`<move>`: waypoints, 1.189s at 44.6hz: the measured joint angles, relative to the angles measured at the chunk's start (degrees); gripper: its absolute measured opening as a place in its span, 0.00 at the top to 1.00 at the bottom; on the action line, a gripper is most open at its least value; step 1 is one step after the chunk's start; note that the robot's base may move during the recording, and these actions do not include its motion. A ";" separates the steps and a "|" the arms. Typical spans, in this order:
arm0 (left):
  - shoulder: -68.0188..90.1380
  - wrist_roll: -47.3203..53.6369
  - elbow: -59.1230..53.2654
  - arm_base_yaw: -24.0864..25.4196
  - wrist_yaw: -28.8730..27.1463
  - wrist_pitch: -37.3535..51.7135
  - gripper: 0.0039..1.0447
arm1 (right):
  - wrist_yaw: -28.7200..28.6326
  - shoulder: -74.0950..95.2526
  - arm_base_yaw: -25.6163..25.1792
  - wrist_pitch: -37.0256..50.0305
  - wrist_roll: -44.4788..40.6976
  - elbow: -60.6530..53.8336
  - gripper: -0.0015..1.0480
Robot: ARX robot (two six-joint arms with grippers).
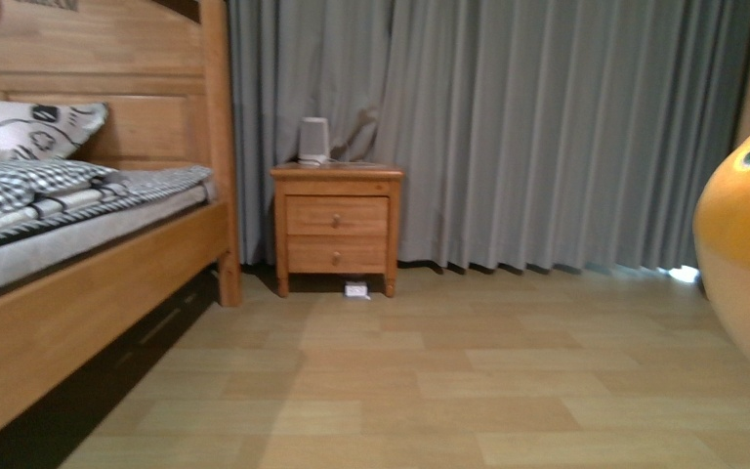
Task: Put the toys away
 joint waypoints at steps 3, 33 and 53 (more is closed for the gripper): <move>-0.02 0.00 0.00 0.00 0.00 0.00 0.06 | 0.02 0.02 0.00 0.00 0.00 0.00 0.91; 0.31 0.00 0.00 0.00 -0.02 0.00 0.06 | 0.02 0.11 0.00 0.00 0.00 0.00 0.91; 0.33 0.00 0.00 0.00 0.00 0.00 0.06 | 0.09 0.11 0.00 0.00 0.00 0.00 0.91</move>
